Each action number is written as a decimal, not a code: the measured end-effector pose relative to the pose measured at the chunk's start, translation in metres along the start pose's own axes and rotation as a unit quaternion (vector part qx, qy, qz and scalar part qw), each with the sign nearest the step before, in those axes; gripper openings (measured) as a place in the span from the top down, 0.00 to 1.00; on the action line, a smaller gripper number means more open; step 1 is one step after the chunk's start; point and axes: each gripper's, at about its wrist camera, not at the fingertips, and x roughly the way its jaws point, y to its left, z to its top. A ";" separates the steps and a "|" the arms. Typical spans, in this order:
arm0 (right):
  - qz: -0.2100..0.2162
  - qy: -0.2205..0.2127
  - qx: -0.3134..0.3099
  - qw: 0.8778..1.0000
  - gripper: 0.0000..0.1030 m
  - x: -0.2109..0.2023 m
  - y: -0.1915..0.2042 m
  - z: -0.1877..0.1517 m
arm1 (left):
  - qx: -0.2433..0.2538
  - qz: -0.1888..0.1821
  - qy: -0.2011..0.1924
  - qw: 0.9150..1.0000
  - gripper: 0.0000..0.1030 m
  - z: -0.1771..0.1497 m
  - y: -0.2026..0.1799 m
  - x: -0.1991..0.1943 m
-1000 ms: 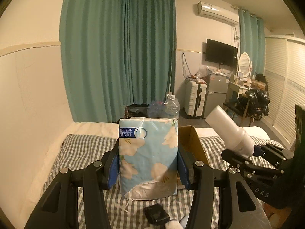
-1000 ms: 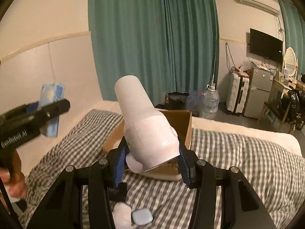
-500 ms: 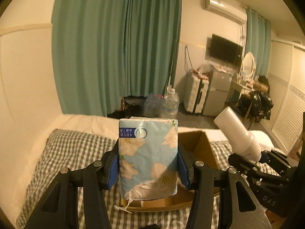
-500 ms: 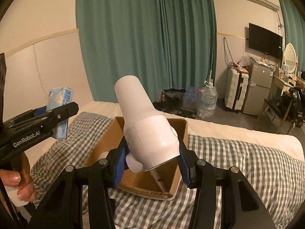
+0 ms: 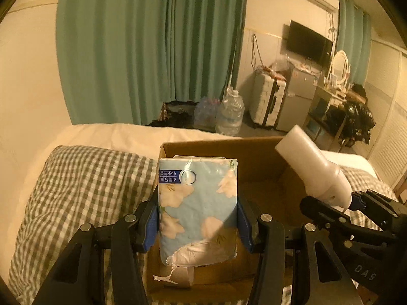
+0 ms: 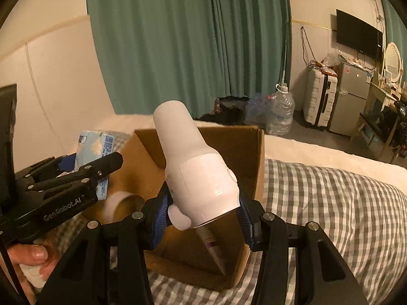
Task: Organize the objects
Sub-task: 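Carry the tissue pack and white bottle over the box and release them inside, then withdraw both tools and move toward the remaining socks and black cup, then grasp a white sock with the left tool while the right tool grasps the other sock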
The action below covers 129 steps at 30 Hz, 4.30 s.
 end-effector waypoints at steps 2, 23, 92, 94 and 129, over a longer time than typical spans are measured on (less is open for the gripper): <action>-0.012 0.015 -0.009 1.000 0.54 0.013 0.003 -0.003 | -0.008 0.001 0.011 1.000 0.49 -0.002 0.000 0.012; -0.050 -0.063 -0.008 0.997 0.35 -0.014 0.013 -0.013 | 0.007 0.019 -0.007 1.000 0.17 -0.008 0.000 -0.003; 0.022 0.124 -0.043 0.991 0.20 -0.066 0.087 -0.199 | -0.003 0.031 0.184 0.982 0.20 -0.183 0.021 -0.083; 0.027 0.130 -0.041 0.990 0.20 -0.063 0.089 -0.203 | -0.004 0.020 0.193 0.981 0.20 -0.184 0.020 -0.080; 0.029 0.105 -0.030 0.994 0.42 -0.082 0.086 -0.203 | -0.002 0.000 0.108 0.994 0.53 -0.161 0.018 -0.129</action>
